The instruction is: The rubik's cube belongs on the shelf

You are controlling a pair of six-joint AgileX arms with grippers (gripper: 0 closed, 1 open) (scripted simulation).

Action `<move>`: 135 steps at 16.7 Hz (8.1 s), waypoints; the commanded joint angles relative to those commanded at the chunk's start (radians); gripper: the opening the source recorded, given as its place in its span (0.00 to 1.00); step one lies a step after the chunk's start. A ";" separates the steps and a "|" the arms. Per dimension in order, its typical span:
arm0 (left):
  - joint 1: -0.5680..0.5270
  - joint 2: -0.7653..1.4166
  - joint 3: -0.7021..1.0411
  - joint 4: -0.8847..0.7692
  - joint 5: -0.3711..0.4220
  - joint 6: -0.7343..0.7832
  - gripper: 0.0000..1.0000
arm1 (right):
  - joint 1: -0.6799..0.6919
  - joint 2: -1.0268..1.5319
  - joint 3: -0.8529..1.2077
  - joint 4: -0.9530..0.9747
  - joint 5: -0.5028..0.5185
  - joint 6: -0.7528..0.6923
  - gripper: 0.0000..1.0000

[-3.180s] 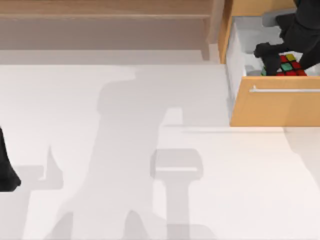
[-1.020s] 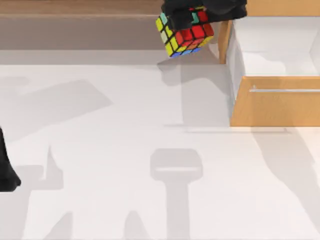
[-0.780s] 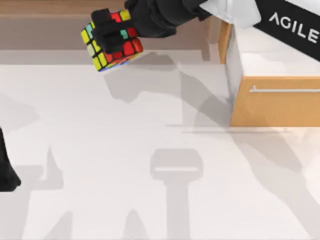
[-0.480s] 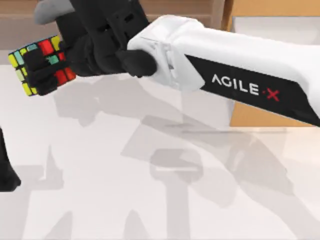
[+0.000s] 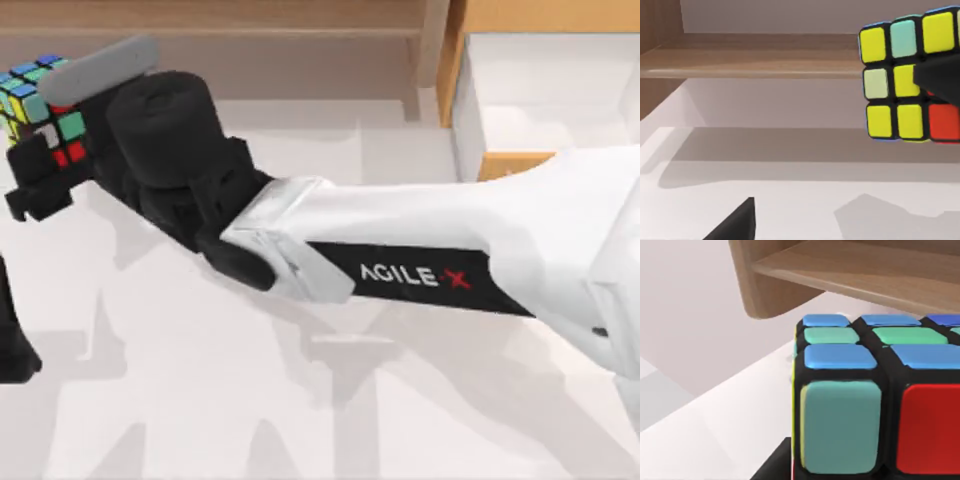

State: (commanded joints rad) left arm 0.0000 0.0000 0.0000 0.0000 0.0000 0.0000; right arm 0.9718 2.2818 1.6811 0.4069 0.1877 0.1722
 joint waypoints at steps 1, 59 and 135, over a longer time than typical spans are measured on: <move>0.000 0.000 0.000 0.000 0.000 0.000 1.00 | -0.005 0.004 -0.021 0.069 0.059 -0.020 0.00; 0.000 0.000 0.000 0.000 0.000 0.000 1.00 | -0.280 0.298 0.318 0.301 0.539 -0.250 1.00; 0.000 0.000 0.000 0.000 0.000 0.000 1.00 | -0.664 -0.288 -1.372 1.273 0.153 -1.728 0.00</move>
State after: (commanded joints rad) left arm 0.0000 0.0000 0.0000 0.0000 0.0000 0.0000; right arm 0.3082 1.9940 0.3092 1.6800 0.3406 -1.5554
